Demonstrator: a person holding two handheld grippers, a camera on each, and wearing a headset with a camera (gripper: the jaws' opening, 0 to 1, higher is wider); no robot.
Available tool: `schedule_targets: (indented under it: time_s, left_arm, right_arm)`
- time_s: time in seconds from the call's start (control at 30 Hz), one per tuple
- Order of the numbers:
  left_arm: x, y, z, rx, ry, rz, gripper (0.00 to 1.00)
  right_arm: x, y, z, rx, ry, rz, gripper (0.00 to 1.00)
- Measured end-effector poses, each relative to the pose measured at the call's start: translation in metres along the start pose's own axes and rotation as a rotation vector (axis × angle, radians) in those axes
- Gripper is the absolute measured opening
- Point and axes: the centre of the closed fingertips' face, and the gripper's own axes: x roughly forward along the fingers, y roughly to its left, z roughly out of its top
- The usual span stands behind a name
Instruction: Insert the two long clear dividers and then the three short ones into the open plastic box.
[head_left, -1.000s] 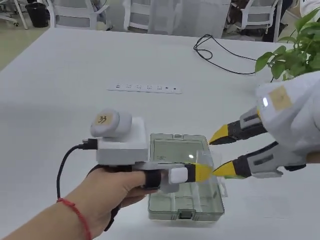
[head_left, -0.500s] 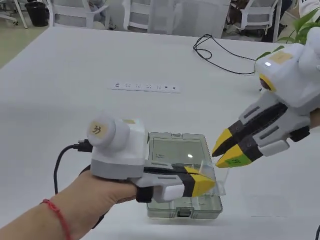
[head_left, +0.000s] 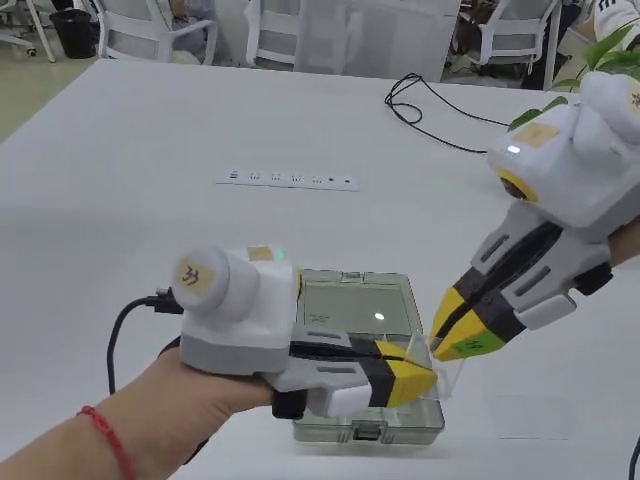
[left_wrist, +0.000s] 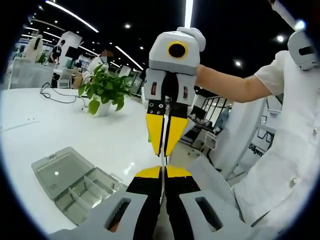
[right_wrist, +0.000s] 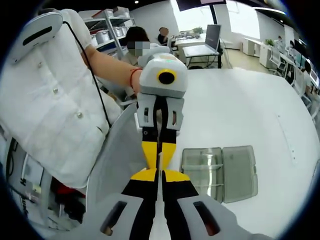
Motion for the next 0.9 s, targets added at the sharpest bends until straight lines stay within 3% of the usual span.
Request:
schedule_targets:
  time_s: [0.27,0.9]
  left_arm:
    - [-0.002,0.001,-0.001,0.008,0.004,0.004,0.00]
    - [-0.012,0.008,-0.008,0.020,0.026,0.046,0.00]
  right_arm:
    - [0.003,0.002,0.002,-0.004,-0.010,0.011,0.03]
    - [0.004,-0.001,0.005,0.000,-0.025,-0.015,0.03]
